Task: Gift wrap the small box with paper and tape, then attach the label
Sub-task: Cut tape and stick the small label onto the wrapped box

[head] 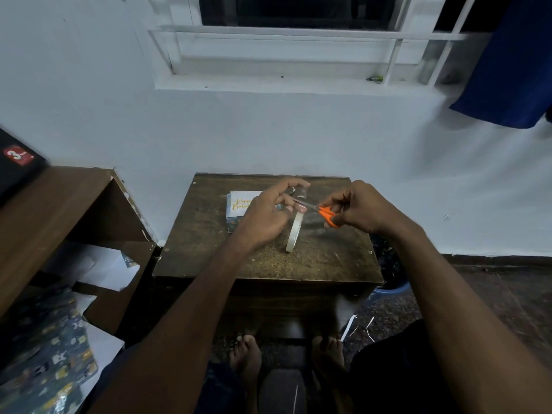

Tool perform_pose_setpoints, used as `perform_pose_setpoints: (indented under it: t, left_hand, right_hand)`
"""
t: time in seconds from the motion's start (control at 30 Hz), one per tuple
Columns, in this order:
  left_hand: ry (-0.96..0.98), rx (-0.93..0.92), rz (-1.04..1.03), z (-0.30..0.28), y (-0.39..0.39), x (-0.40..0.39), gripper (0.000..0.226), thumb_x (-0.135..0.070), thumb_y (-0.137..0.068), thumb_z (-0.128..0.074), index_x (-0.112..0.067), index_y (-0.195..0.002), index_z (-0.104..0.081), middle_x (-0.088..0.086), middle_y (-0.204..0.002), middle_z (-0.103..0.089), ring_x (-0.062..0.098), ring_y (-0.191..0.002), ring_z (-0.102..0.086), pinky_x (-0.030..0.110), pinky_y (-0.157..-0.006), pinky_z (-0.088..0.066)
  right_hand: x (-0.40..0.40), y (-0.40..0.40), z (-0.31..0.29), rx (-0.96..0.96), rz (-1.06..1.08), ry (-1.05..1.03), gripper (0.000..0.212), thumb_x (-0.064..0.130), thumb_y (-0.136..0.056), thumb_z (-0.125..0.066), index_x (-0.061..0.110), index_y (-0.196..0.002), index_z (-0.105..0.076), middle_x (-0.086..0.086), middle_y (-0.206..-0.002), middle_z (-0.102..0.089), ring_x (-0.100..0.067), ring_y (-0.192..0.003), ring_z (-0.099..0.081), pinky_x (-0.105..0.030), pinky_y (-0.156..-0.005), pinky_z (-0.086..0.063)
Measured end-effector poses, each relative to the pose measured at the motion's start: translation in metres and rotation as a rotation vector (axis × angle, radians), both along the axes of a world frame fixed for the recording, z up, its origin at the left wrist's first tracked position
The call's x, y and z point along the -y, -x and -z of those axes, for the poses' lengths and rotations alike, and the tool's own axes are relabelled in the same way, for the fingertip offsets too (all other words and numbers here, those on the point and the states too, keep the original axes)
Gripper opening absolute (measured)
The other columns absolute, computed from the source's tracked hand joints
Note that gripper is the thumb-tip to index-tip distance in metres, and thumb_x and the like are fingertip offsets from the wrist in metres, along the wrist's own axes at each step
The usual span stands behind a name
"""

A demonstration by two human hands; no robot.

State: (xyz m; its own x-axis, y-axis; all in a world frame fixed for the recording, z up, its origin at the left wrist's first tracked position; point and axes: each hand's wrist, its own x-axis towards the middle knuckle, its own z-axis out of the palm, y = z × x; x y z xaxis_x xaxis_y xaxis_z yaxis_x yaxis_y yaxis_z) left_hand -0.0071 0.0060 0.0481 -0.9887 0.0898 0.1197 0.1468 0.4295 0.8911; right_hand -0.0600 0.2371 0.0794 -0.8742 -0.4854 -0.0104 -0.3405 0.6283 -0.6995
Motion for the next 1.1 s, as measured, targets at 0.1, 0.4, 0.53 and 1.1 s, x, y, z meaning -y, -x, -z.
perform_pose_setpoints:
  t: [0.1, 0.4, 0.53, 1.1]
  left_hand:
    - [-0.029, -0.008, -0.013, 0.002, 0.001, 0.000, 0.061, -0.001, -0.099, -0.062, -0.042, -0.143, -0.052, -0.009, -0.099, -0.079, -0.004, -0.061, -0.059, 0.029, -0.065, -0.044]
    - [-0.053, 0.003, -0.097, 0.008, 0.003, -0.001, 0.083, -0.019, -0.092, -0.082, -0.022, -0.158, -0.032, -0.006, -0.100, -0.080, -0.010, -0.057, -0.054, 0.030, -0.075, -0.039]
    - [-0.067, 0.013, -0.104, 0.008, 0.003, -0.002, 0.090, -0.019, -0.090, -0.083, -0.023, -0.161, -0.027, -0.009, -0.099, -0.080, -0.004, -0.077, -0.060, 0.033, -0.088, -0.044]
    - [-0.114, -0.011, -0.093, 0.010, 0.005, 0.000, 0.088, -0.016, -0.088, -0.086, -0.020, -0.159, -0.033, -0.010, -0.094, -0.081, -0.009, -0.087, -0.067, 0.032, -0.094, -0.048]
  right_hand:
    - [0.001, 0.002, 0.001, -0.115, 0.016, -0.053, 0.037, 0.001, -0.080, -0.081, 0.032, -0.099, -0.081, 0.013, -0.076, -0.076, 0.003, -0.069, -0.069, -0.012, -0.066, -0.053]
    - [0.002, 0.000, 0.000, -0.084, -0.026, -0.043, 0.031, 0.003, -0.082, -0.083, 0.027, -0.102, -0.082, 0.008, -0.079, -0.079, -0.008, -0.076, -0.076, -0.030, -0.080, -0.062]
    - [0.002, -0.003, -0.001, -0.052, -0.056, -0.016, 0.028, 0.004, -0.084, -0.082, 0.025, -0.102, -0.081, 0.008, -0.079, -0.079, -0.008, -0.077, -0.076, -0.031, -0.081, -0.062]
    - [0.017, 0.011, 0.033, -0.170, 0.294, -0.337, 0.017, 0.015, -0.078, -0.081, 0.021, -0.094, -0.083, 0.001, -0.078, -0.072, -0.015, -0.074, -0.065, -0.025, -0.067, -0.046]
